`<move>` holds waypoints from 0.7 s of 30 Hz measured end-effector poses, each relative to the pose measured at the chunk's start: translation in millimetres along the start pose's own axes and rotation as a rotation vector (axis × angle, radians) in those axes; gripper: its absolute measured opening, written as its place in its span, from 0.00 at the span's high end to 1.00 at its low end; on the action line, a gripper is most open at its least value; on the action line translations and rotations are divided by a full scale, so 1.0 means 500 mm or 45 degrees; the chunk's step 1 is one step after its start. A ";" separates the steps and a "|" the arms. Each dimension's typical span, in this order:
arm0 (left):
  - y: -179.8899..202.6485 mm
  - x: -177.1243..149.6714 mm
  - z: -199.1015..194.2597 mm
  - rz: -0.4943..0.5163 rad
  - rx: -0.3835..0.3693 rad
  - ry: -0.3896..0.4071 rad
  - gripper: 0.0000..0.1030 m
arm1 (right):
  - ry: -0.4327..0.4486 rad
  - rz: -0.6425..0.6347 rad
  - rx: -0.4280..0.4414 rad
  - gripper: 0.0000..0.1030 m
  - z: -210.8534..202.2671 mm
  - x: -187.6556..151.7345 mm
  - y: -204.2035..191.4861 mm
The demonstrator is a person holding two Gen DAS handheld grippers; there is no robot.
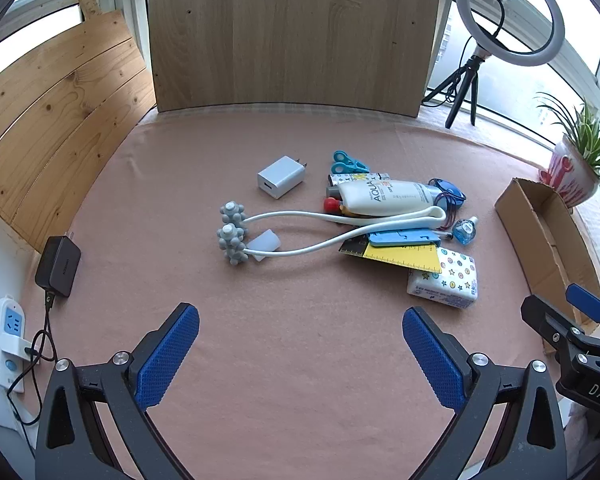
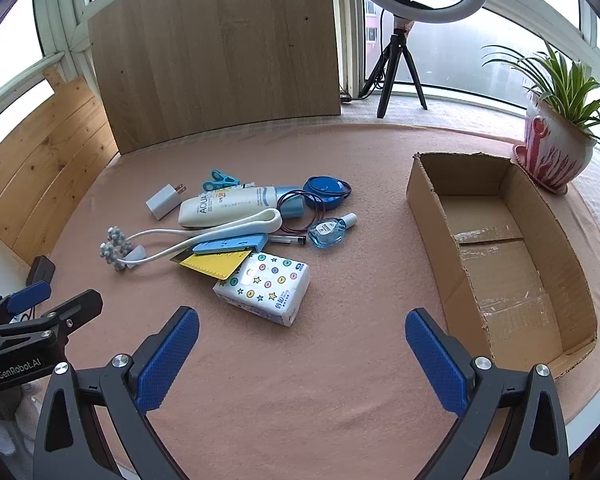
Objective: Organize objects
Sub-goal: 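Move the right gripper toward the white Vinda tissue pack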
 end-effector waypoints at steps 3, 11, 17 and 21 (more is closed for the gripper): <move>-0.002 0.000 0.000 -0.007 0.001 -0.002 0.00 | -0.006 0.003 0.006 0.01 0.002 -0.001 0.000; 0.002 -0.001 -0.001 -0.005 0.001 0.002 0.00 | -0.011 0.000 0.007 0.02 0.002 0.000 0.000; 0.000 0.001 -0.002 -0.009 0.001 0.004 0.00 | -0.016 0.003 -0.002 0.02 0.005 -0.001 0.001; 0.001 0.001 -0.001 -0.007 -0.001 0.001 0.00 | -0.017 -0.002 0.005 0.02 0.005 -0.001 0.000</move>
Point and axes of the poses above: each gripper's, at about its wrist camera, not at the fingertips, and z roughly the way its jaws point, y to its right, x to its top, the point moved 1 cm from there along z, roughly the way its jaws point, and after that the axes turned 9 degrees about y, right-handed, at the moved point
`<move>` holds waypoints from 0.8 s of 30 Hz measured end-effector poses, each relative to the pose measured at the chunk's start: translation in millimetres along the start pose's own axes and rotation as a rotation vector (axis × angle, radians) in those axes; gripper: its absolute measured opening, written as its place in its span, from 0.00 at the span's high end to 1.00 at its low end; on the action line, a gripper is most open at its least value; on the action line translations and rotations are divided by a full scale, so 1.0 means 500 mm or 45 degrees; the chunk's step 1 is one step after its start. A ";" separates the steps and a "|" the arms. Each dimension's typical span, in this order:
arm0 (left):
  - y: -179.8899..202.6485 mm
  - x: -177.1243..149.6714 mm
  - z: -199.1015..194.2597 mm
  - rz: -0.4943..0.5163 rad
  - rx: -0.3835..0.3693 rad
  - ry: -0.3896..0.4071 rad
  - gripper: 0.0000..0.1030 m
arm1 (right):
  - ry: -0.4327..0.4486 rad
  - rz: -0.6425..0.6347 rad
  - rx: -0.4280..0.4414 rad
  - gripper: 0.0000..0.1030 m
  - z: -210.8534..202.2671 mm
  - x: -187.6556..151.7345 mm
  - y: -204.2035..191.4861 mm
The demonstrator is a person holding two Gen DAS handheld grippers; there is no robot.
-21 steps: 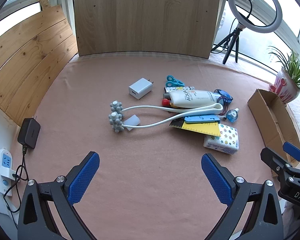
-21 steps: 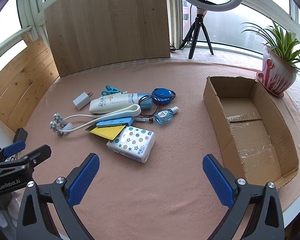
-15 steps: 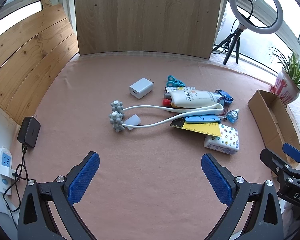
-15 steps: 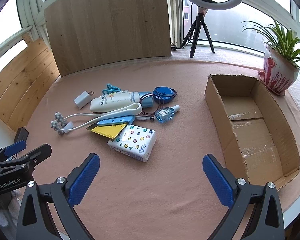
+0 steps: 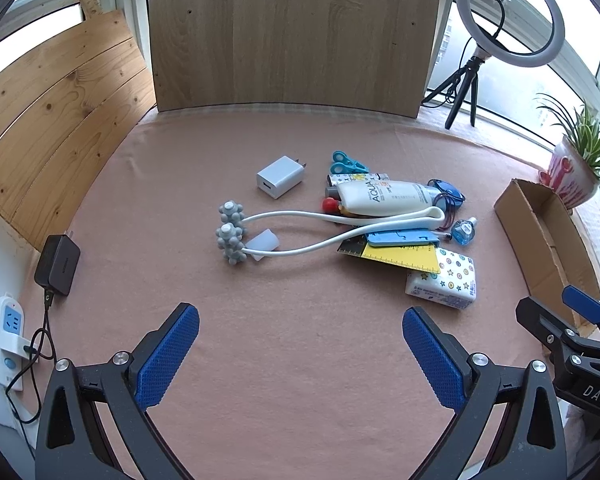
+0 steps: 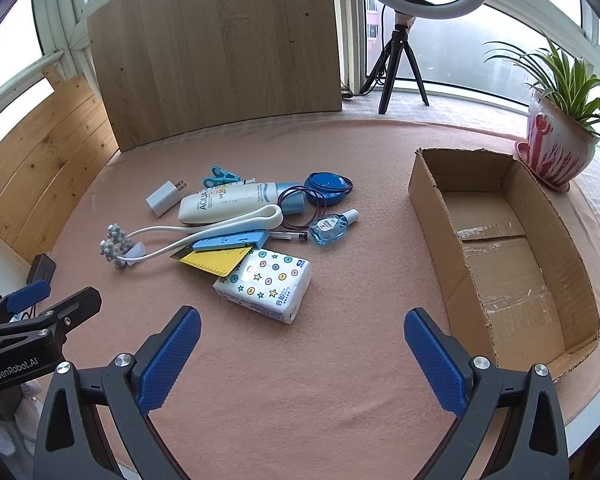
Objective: Organize objects
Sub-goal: 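Move the right gripper toward the white Vinda tissue pack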
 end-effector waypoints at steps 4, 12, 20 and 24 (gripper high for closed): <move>0.002 0.000 0.001 -0.001 0.003 0.001 0.00 | -0.006 -0.005 0.001 0.03 0.003 -0.003 -0.003; 0.004 0.001 0.005 -0.001 0.003 0.002 0.00 | -0.013 -0.008 0.008 0.05 0.007 -0.002 -0.004; 0.009 0.002 0.009 -0.002 0.002 -0.001 0.00 | -0.026 0.001 0.006 0.07 0.015 -0.003 0.000; 0.013 0.004 0.015 -0.001 0.002 -0.006 0.00 | -0.033 -0.002 0.014 0.08 0.019 -0.002 -0.002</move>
Point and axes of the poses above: each gripper's, at about its wrist camera, not at the fingertips, and z roughly the way its jaws point, y to its right, x to its top, the point moved 1 cm from there along z, roughly the way its jaws point, and after that the axes turned 9 degrees about y, right-handed, at the moved point
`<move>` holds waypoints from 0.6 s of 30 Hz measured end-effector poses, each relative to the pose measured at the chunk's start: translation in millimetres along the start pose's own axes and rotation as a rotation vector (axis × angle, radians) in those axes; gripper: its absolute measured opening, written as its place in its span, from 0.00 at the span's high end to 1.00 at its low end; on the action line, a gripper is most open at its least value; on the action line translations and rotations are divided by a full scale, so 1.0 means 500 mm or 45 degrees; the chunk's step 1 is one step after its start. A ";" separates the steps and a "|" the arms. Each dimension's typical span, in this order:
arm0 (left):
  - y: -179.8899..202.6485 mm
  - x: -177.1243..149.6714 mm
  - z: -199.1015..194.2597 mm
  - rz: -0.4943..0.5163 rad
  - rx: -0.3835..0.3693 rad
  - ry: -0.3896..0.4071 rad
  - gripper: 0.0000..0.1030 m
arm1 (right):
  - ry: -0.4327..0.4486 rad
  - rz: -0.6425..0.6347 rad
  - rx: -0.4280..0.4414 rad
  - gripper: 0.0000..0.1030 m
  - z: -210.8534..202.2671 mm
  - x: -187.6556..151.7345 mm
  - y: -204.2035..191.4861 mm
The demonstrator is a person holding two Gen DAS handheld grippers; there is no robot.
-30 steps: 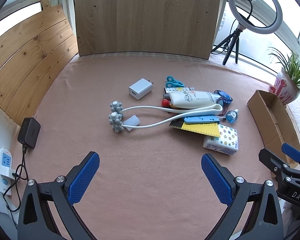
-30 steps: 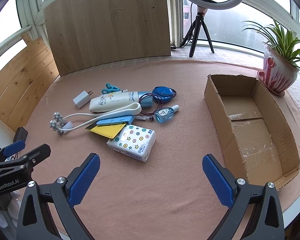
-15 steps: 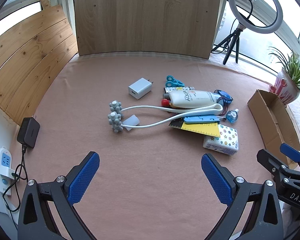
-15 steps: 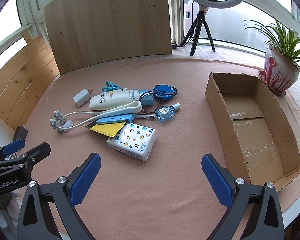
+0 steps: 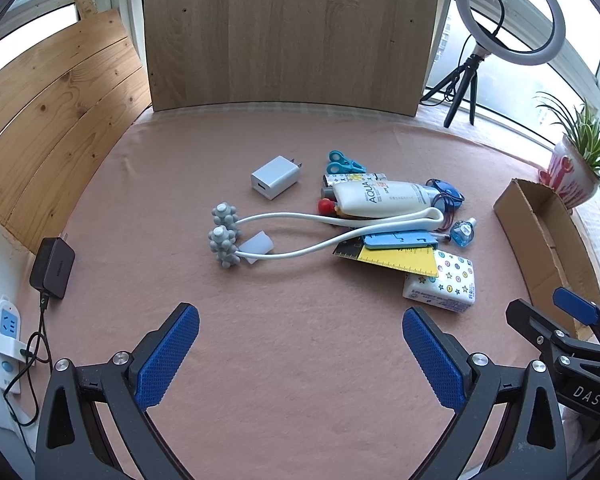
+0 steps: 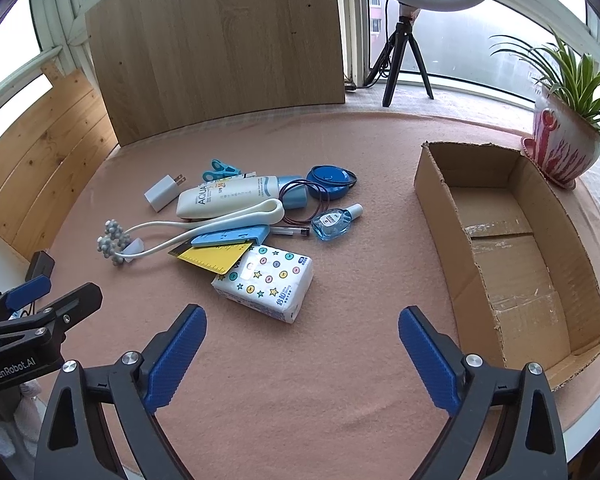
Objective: Organize objects
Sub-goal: 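Move the right gripper toward the white Vinda tissue pack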
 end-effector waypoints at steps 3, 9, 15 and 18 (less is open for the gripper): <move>-0.001 0.001 0.003 -0.001 0.000 -0.001 0.00 | -0.006 -0.004 0.005 0.09 0.003 0.000 -0.001; 0.000 0.004 0.005 0.000 -0.002 -0.001 0.00 | -0.009 -0.012 0.001 0.09 0.006 0.003 -0.002; 0.004 0.010 0.007 0.003 -0.002 0.004 0.00 | -0.009 -0.018 0.005 0.10 0.010 0.007 0.000; 0.004 0.014 0.006 0.004 -0.001 0.006 0.00 | -0.010 -0.027 0.008 0.12 0.012 0.010 -0.001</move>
Point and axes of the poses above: each gripper's, at about its wrist camera, not at the fingertips, and z roughly the way its jaws point, y to its right, x to its top, the point moved 1 cm from there along z, roughly the way its jaws point, and after that the axes turned 9 degrees about y, right-handed, at the moved point
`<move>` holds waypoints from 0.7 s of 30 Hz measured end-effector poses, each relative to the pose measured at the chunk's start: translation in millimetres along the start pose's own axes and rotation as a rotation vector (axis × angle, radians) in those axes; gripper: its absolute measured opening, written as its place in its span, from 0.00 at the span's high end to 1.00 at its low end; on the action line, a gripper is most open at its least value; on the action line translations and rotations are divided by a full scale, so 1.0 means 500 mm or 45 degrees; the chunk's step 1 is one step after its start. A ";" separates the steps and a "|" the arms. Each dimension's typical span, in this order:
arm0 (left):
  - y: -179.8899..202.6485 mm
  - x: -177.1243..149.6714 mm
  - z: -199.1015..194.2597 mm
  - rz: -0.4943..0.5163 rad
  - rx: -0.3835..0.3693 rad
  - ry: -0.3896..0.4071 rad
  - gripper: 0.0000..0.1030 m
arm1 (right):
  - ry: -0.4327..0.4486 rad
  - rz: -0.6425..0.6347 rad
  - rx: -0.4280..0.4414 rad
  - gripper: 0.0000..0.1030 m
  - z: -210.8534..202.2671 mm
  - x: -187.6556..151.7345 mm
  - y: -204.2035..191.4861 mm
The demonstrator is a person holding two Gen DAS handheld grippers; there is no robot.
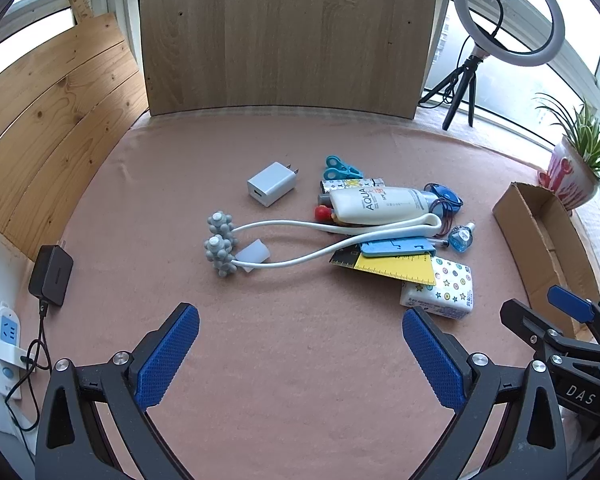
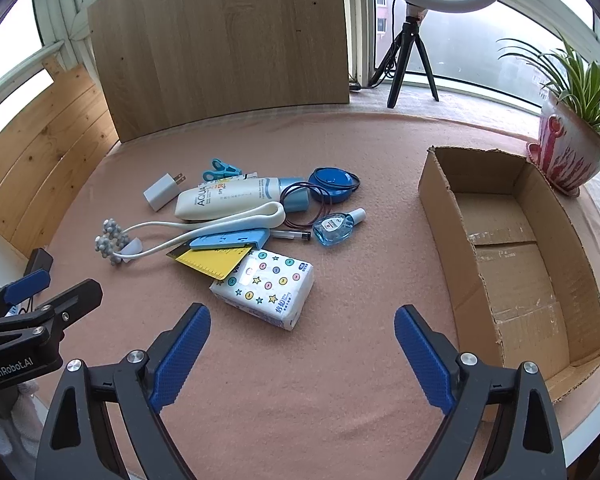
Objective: Organize objects
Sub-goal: 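Move the right gripper toward the white Vinda tissue pack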
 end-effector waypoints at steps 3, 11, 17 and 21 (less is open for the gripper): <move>0.000 0.003 -0.001 -0.001 -0.001 0.003 0.00 | -0.004 -0.003 0.004 0.13 0.002 0.000 0.000; 0.003 0.006 -0.002 0.001 -0.001 0.005 0.00 | -0.007 -0.013 -0.003 0.13 0.005 0.005 0.002; 0.004 0.006 -0.003 0.001 0.000 0.007 0.00 | -0.013 -0.013 0.005 0.13 0.007 0.005 0.003; 0.004 0.004 -0.002 -0.001 0.004 0.004 0.00 | -0.020 -0.015 0.014 0.13 0.010 0.005 0.004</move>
Point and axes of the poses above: each gripper's, at about its wrist camera, not at the fingertips, and z roughly the way its jaws point, y to its right, x to its top, the point moved 1 cm from there along z, roughly the way its jaws point, and after that the axes turned 9 degrees about y, right-handed, at the moved point
